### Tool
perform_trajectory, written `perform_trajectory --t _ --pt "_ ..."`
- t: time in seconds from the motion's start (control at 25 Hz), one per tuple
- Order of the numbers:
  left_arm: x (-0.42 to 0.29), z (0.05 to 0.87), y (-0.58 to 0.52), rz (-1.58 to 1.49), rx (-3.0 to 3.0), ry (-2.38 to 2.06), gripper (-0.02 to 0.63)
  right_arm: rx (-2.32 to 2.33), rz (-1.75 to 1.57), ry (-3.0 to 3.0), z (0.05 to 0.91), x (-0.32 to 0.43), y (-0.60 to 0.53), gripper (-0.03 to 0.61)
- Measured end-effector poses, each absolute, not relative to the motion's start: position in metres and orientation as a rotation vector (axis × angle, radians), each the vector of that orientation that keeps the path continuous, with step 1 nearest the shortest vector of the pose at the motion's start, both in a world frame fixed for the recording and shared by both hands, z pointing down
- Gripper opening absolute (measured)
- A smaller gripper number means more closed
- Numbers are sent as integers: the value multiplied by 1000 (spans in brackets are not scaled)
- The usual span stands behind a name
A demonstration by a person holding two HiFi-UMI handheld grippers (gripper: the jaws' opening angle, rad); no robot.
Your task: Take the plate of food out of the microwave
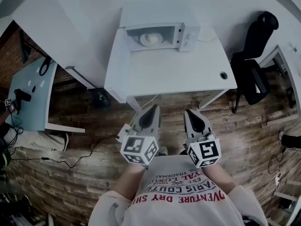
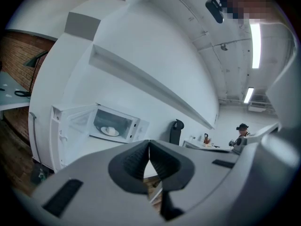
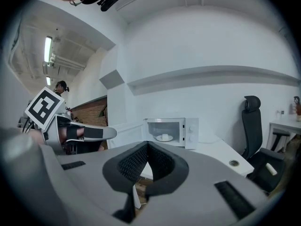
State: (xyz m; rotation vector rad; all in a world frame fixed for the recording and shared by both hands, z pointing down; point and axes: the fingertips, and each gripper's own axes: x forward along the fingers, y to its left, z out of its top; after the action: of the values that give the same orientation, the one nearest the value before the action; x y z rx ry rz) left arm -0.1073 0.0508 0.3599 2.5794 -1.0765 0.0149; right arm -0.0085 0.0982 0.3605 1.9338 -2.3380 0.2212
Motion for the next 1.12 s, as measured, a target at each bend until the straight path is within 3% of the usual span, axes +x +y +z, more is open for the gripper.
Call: perform_trajectory --t 0.68,1.12 --pt "-69 394 -67 56 2481 -1181 8 1764 284 -2455 386 24 -56 3" --pt "-6 400 -193 1 2292 -1375 8 1553 280 -2575 380 100 -200 3"
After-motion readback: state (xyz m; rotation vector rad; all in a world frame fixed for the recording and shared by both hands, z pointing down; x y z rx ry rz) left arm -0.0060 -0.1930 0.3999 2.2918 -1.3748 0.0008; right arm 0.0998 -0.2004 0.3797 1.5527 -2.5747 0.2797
